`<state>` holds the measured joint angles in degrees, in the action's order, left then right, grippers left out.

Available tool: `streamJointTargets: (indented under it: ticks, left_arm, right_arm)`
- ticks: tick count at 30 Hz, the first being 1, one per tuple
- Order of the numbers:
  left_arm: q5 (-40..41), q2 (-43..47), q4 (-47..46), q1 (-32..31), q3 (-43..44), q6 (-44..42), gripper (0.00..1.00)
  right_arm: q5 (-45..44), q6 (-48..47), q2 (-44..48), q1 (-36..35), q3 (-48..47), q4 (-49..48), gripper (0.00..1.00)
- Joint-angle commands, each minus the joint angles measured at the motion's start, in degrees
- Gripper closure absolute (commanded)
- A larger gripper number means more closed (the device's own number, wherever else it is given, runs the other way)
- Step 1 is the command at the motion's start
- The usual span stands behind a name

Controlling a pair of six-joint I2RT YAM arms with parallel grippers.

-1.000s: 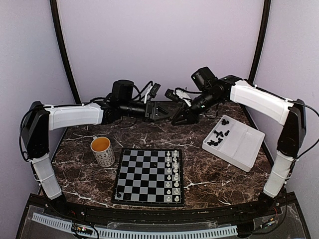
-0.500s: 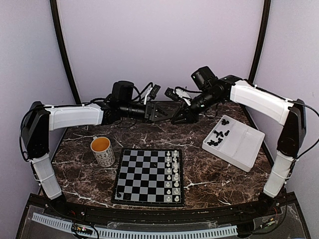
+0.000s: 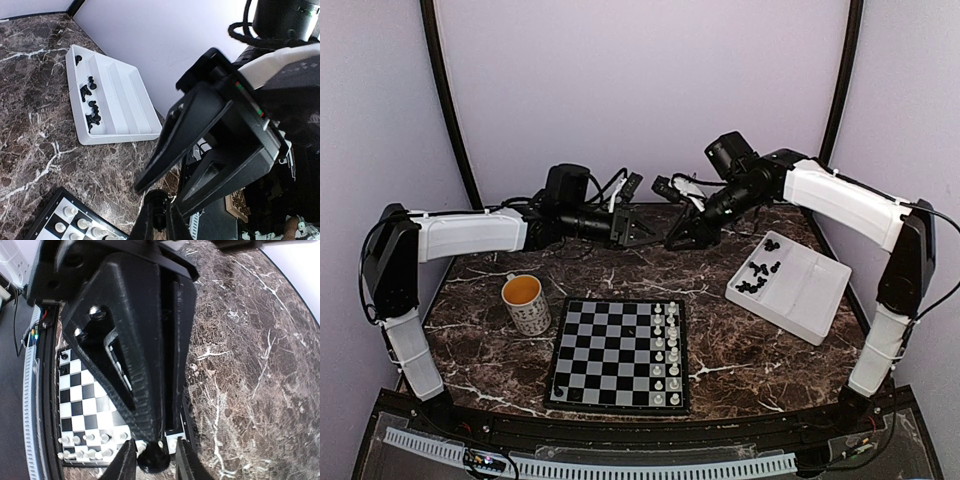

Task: Set up the chess pieces on the board
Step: Pass from the right arm to the left, then place the bishop on c8.

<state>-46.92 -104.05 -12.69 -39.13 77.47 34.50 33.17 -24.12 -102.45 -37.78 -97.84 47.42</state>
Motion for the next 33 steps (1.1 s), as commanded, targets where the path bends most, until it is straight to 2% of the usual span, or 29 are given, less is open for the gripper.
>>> streamJointTargets:
  ticks: [1,3,7,12,17,23,29,33]
  left_arm:
    - [2.3,4.2,12.0,-0.3,2.1,-8.9,0.99]
    - [5.4,6.9,19.4,-0.3,2.3,-14.0,0.99]
    - [14.2,13.2,34.1,-0.8,0.0,-24.6,0.99]
    - [26.0,24.5,45.6,-1.9,-10.1,-32.9,0.99]
    - [30.6,34.1,48.4,-2.1,-18.3,-33.6,0.99]
    - [33.8,41.7,47.9,-2.6,-25.1,-32.5,0.99]
    - [40.7,39.0,50.5,-2.8,-24.6,-33.2,1.0]
    - [39.0,37.5,50.9,-3.0,-24.5,-34.1,1.0]
  right_arm:
    - [-0.6,-2.1,5.4,3.3,0.8,1.3,0.61]
    - [1.2,-1.9,8.3,6.8,5.3,0.5,0.56]
    - [-0.2,-2.5,13.8,14.2,15.4,-1.5,0.55]
    - [-3.1,-3.4,20.3,23.0,28.0,-4.3,0.54]
    - [-5.5,-3.1,26.5,25.8,39.9,-10.5,0.54]
    - [-5.2,-4.1,31.6,25.9,45.8,-12.1,0.53]
    - [-5.9,-3.7,35.0,25.9,48.7,-15.3,0.53]
    - [-6.1,-3.6,35.6,25.9,48.6,-15.2,0.53]
